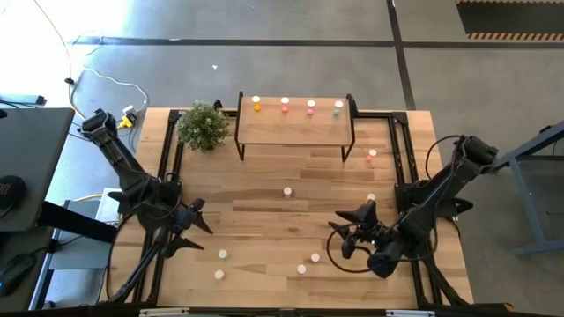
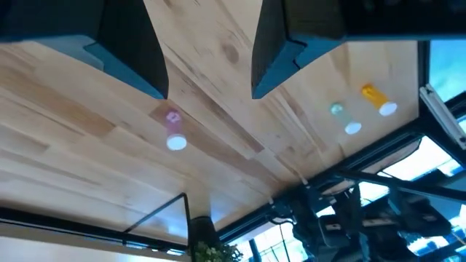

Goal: Pick and place medicine bottles onto shelf by color
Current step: Put the bottom orange pill bottle aligned with the other orange pill bottle on the shelf

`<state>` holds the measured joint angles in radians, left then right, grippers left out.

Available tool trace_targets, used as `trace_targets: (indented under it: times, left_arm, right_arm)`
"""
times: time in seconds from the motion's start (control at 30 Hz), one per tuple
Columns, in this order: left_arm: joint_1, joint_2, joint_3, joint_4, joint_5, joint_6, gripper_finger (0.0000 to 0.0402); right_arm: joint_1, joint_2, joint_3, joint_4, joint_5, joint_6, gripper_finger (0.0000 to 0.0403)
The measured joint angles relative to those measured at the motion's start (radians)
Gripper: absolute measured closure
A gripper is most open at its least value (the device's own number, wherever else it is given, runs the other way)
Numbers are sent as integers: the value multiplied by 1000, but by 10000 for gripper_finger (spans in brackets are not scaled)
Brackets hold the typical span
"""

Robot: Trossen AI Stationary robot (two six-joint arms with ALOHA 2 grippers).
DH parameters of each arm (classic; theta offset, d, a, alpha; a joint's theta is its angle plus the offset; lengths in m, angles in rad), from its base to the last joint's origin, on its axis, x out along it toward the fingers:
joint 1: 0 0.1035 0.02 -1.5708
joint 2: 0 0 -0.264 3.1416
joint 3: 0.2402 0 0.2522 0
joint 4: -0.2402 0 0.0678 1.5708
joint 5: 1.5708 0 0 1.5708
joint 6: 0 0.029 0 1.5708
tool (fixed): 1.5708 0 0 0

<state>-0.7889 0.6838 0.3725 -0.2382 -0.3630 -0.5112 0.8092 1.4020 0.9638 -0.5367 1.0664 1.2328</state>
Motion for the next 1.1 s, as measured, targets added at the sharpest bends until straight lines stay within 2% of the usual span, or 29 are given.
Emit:
trace_targets:
  times: [0.3, 0.5, 0.73, 0.97, 1.1]
  left_arm:
    - [-163, 7, 0, 3, -109, -135, 163]
    - [-255, 72, 0, 60, -181, -159, 163]
    - [-328, 217, 0, 178, -283, -176, 163]
    - [-402, 406, 0, 310, -409, -257, 163]
    - [-420, 519, 0, 395, -440, -298, 163]
  right_arm:
    - [0, 52, 0, 34, 3, 25, 214]
    - [0, 52, 0, 54, 3, 25, 214]
    - [0, 52, 0, 65, -4, 24, 214]
    - [0, 52, 1, 65, -10, 24, 214]
    - [0, 52, 1, 65, -10, 20, 214]
